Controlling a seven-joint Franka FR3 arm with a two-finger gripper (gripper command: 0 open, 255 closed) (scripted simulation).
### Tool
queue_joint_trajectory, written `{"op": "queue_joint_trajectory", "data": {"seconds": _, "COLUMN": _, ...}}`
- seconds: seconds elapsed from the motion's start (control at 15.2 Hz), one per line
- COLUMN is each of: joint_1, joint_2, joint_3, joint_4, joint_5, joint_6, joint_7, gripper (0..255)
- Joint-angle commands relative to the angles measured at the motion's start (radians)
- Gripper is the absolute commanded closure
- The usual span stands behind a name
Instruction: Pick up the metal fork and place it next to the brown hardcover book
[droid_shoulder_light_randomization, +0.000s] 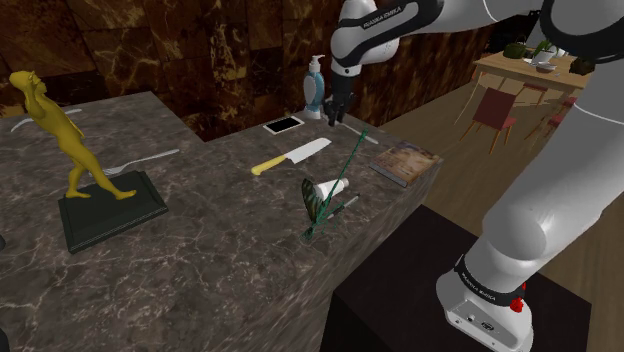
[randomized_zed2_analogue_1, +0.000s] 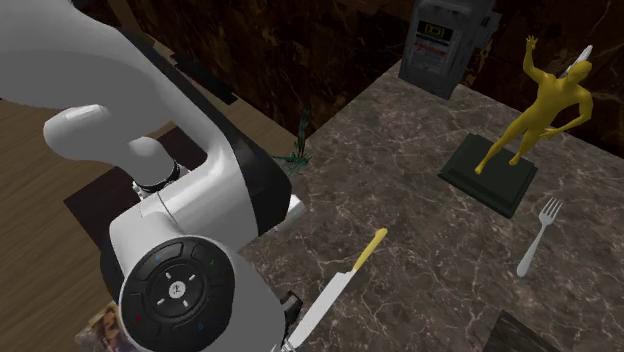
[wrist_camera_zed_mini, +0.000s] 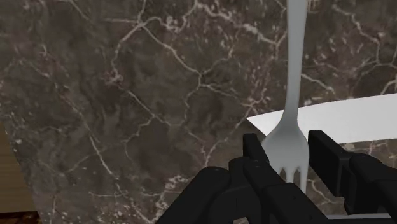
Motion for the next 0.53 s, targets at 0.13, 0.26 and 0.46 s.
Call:
{"op": "queue_joint_trajectory", "data": {"seconds": 0.13, "joint_1": -0.048, "joint_2": 0.014, "joint_3": -0.043, "joint_4": 0.023, "joint_5": 0.007, "joint_6": -0.011, "joint_7": -0.097, "gripper": 255}}
{"op": "queue_joint_trajectory", "data": {"seconds": 0.26, "joint_1": -0.073, "joint_2": 0.027, "joint_3": -0.064, "joint_4": 0.04, "joint_5": 0.011, "joint_6": -0.016, "joint_7": -0.144, "gripper": 255}}
{"op": "queue_joint_trajectory", "data": {"seconds": 0.46, "joint_1": -0.11, "joint_2": 0.052, "joint_3": -0.094, "joint_4": 0.073, "joint_5": 0.017, "joint_6": -0.027, "joint_7": -0.213, "gripper": 255}}
